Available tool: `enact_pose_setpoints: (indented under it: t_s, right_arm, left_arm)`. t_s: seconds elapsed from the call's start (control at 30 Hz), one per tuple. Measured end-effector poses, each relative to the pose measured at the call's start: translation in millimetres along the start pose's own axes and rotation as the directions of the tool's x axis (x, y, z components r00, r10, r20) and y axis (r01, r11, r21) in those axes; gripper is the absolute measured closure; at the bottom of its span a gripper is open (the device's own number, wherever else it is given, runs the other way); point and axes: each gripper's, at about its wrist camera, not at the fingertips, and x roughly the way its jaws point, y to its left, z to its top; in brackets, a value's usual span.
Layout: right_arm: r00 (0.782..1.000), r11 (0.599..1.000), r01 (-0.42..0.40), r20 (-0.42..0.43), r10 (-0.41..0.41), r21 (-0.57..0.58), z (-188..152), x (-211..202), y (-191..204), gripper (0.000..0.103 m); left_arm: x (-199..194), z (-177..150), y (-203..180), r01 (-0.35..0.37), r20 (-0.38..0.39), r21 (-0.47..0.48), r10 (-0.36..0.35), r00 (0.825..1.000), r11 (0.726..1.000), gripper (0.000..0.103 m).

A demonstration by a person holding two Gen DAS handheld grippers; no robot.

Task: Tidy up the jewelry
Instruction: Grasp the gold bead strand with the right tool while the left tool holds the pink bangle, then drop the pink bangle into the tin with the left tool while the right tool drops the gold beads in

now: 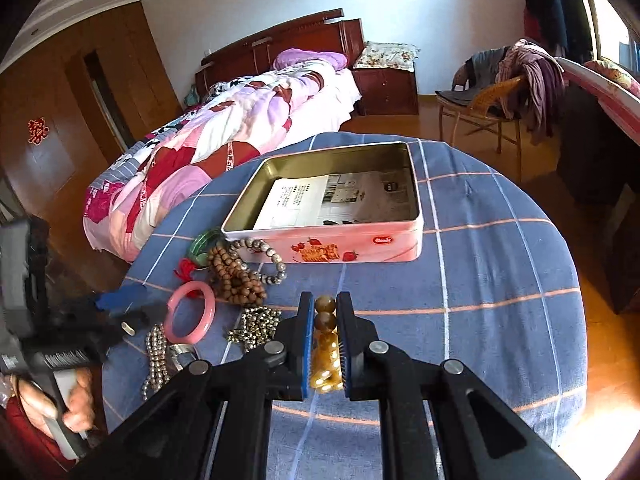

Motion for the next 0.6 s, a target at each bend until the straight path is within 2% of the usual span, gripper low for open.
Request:
enact_pose_setpoints:
  t_s: [0.03, 0.07, 0.1, 0.2, 0.23, 0.33, 0.37, 0.4, 0.5, 0.6]
  right_arm:
    - [1.000, 1.000, -0.001, 0.010, 0.001, 0.003, 1.2, -2.1, -0.6, 0.093]
    - [1.000, 1.000, -0.002, 0.014, 0.002, 0.004, 2.0, -3.6, -1.1, 0.093]
    - [1.000, 1.000, -0.003, 0.020, 0.003, 0.003, 3.3, -5.2, -1.1, 0.093]
    - [0.999, 1.000, -0.005, 0.033, 0.006, -0.002, 6.0, -9.3, 0.1, 0.093]
    - [0.999, 1.000, -0.012, 0.033, 0.012, -0.003, 6.5, -9.9, -0.1, 0.093]
    - [0.999, 1.000, -0.025, 0.039, 0.025, -0.007, 10.2, -12.4, -0.1, 0.093]
    - [0.999, 1.000, -0.025, 0.045, 0.026, -0.008, 12.0, -14.2, 0.7, 0.093]
    - [0.998, 1.000, -0.029, 0.052, 0.029, -0.007, 13.5, -16.3, 0.9, 0.093]
    - [0.996, 0.999, -0.033, 0.078, 0.033, -0.006, 19.7, -24.0, 2.2, 0.093]
    - [0.995, 0.999, -0.029, 0.100, 0.030, -0.017, 26.8, -28.1, 5.0, 0.093]
  left_arm:
    - [6.7, -0.9, -5.0, -0.007, -0.018, 0.019, 0.008, 1.000, 1.000, 0.041]
    - [15.0, 0.0, -8.5, -0.010, -0.051, 0.028, 0.011, 0.999, 1.000, 0.061]
    - [24.3, 0.3, -10.1, -0.008, -0.087, 0.028, 0.011, 0.996, 1.000, 0.073]
    - [46.4, -1.5, -12.9, -0.032, -0.166, 0.037, 0.037, 0.985, 0.999, 0.074]
    - [44.8, -2.1, -16.6, -0.043, -0.143, 0.060, 0.051, 0.988, 0.997, 0.074]
    - [44.9, -1.9, -22.9, -0.069, -0.154, 0.088, 0.082, 0.985, 0.994, 0.072]
    - [45.0, -2.4, -24.5, -0.080, -0.154, 0.100, 0.094, 0.984, 0.992, 0.079]
    - [45.3, -3.9, -26.6, -0.099, -0.147, 0.120, 0.117, 0.982, 0.988, 0.091]
    - [41.1, -7.4, -19.3, -0.050, -0.135, 0.089, 0.062, 0.989, 0.995, 0.092]
    - [24.3, -7.9, -9.6, -0.003, -0.062, 0.048, 0.006, 0.998, 0.999, 0.092]
